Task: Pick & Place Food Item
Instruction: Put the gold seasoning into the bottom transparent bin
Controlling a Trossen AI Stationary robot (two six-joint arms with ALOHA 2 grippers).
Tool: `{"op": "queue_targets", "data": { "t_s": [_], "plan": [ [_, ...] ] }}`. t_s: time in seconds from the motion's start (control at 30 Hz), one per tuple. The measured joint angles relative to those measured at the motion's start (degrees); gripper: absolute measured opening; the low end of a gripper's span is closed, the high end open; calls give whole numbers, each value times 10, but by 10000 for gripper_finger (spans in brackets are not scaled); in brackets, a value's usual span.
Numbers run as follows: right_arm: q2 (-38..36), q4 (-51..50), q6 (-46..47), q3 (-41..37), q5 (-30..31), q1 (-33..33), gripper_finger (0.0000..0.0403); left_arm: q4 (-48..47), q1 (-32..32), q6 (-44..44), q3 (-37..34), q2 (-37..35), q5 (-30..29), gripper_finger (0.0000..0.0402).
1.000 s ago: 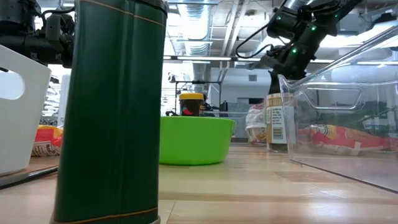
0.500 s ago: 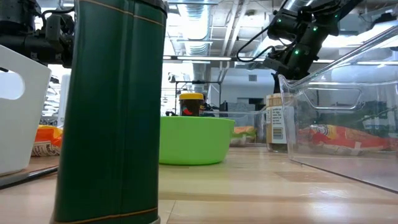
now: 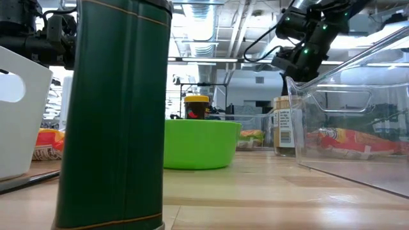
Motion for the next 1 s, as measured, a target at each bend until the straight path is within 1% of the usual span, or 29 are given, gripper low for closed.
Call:
{"op": "queue_targets", "data": {
  "t_s": [0.23, 0.53, 0.83, 1.0],
  "plan": [
    [-2, -98, -1, 50, 0, 3, 102, 0, 0, 0, 0, 0, 0, 1],
    [-2, -171, 18, 57, 0, 33, 102, 0, 0, 0, 0, 0, 0, 1],
    [-2, -235, 78, 57, 1, 92, 102, 0, 0, 0, 0, 0, 0, 1],
    [-2, -241, 106, 57, 1, 137, 102, 0, 0, 0, 0, 0, 0, 1]
  ]
}}
